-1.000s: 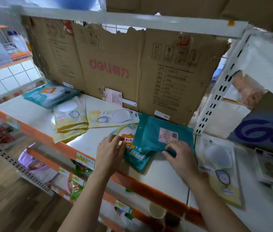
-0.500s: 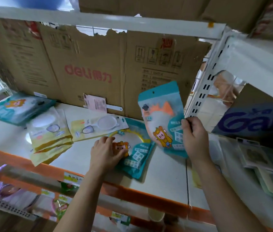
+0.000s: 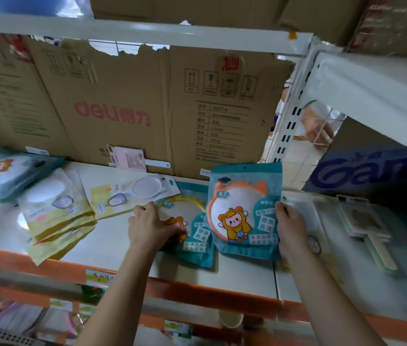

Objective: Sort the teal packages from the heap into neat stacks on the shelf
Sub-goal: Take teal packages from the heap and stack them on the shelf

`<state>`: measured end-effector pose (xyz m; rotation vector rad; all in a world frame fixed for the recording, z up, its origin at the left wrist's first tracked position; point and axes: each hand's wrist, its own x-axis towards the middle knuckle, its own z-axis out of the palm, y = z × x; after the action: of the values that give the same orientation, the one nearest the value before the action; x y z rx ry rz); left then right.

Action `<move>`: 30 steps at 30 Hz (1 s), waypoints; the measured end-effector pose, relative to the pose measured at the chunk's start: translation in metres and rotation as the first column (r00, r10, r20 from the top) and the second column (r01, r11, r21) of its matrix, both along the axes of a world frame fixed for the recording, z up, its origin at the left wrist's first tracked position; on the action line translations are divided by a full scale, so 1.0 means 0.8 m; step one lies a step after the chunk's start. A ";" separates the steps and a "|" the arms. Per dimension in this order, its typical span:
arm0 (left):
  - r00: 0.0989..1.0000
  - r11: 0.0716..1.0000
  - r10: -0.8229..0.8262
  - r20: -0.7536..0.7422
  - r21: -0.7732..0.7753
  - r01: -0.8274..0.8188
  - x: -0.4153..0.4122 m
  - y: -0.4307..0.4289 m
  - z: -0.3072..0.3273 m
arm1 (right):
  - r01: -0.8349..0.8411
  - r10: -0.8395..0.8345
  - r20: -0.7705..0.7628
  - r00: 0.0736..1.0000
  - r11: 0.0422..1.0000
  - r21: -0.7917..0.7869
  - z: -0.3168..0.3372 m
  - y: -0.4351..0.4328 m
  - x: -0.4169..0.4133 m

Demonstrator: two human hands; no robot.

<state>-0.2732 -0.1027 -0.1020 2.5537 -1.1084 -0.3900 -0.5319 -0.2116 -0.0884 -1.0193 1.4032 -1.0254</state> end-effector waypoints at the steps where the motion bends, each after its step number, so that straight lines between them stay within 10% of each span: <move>1: 0.999 1.000 0.013 -0.034 -0.022 -0.014 0.002 0.000 0.001 | -0.005 0.005 0.007 1.000 1.000 0.002 0.000 0.002 -0.001; 11: 0.716 0.943 0.025 -0.698 -0.221 -0.248 0.027 0.015 0.011 | -0.027 0.026 -0.012 1.000 0.998 -0.060 -0.005 0.018 -0.008; 21: 0.852 0.870 -0.167 -0.495 -0.481 -0.109 0.025 0.019 0.022 | -0.037 0.039 0.061 0.997 0.999 -0.038 -0.018 0.057 -0.031; 30: 0.789 0.757 -0.343 -0.509 -0.647 -0.089 0.006 0.033 0.034 | 0.102 -0.101 0.078 0.992 0.995 -0.009 -0.025 0.082 -0.091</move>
<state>-0.2686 -0.0762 -0.0750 1.5604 -0.9466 -0.6673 -0.6048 -0.1461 -0.1086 -0.9155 1.3975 -1.1385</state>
